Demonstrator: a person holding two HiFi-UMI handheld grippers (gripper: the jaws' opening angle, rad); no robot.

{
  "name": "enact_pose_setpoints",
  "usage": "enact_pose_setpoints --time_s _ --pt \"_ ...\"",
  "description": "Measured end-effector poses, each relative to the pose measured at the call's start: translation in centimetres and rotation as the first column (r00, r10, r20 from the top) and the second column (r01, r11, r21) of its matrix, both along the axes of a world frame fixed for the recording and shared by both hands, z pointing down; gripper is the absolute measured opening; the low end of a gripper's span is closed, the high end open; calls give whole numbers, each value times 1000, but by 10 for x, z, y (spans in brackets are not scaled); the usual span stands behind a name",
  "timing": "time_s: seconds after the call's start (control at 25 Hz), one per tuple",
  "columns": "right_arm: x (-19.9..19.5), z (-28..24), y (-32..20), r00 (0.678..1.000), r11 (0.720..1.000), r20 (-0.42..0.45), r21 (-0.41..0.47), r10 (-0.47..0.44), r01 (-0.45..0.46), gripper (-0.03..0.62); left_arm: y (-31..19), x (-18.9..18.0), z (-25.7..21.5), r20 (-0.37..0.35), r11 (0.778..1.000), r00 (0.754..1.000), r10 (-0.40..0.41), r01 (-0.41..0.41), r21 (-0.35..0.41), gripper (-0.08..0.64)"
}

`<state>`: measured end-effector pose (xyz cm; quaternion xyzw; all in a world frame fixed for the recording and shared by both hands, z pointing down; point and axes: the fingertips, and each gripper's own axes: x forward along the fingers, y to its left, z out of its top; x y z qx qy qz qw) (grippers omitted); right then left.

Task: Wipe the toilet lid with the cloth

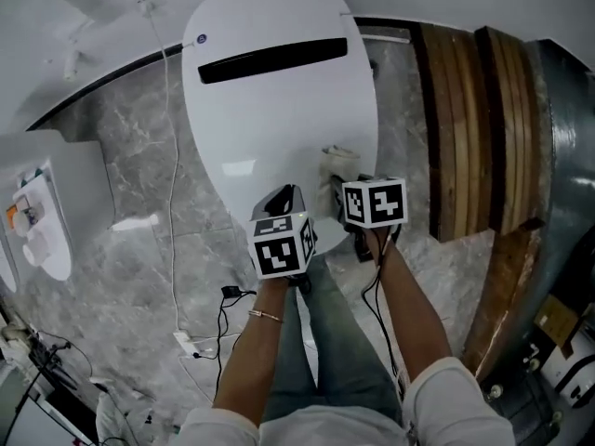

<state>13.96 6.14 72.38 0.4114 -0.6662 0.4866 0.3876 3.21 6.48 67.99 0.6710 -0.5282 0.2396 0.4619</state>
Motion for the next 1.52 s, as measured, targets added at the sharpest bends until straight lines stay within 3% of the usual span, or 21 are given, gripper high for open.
enact_pose_setpoints --time_s 0.2,0.32,0.44,0.56,0.68,0.92,1.08,1.28,1.52 --pt "72 6 4 993 996 -64 6 94 -94 103 -4 62 7 -31 994 993 112 -112 -8 35" --pt "79 5 4 992 995 -78 14 96 -95 103 -3 77 9 -40 990 990 138 -138 -10 35" --pt "68 -3 5 994 997 -80 37 74 -72 101 0 67 8 -29 992 992 125 -125 -7 35" --pt "37 -11 13 999 999 -37 44 23 -22 101 8 33 6 0 998 998 59 -59 -13 35" --pt "-20 -10 34 997 997 34 23 -73 72 103 23 -21 4 41 999 998 -45 47 -29 35" --pt "-142 -3 99 954 963 146 -16 -262 267 103 70 -126 3 118 967 963 -241 249 -56 35" --pt "-172 14 125 941 948 153 -54 -302 313 103 96 -151 12 141 950 947 -289 301 -78 35" --pt "-134 22 136 960 963 141 -93 -240 255 103 111 -125 27 113 956 960 -255 268 -123 35" --pt "-28 20 123 992 987 37 -101 -122 126 103 91 -34 30 29 987 996 -82 85 -139 35"
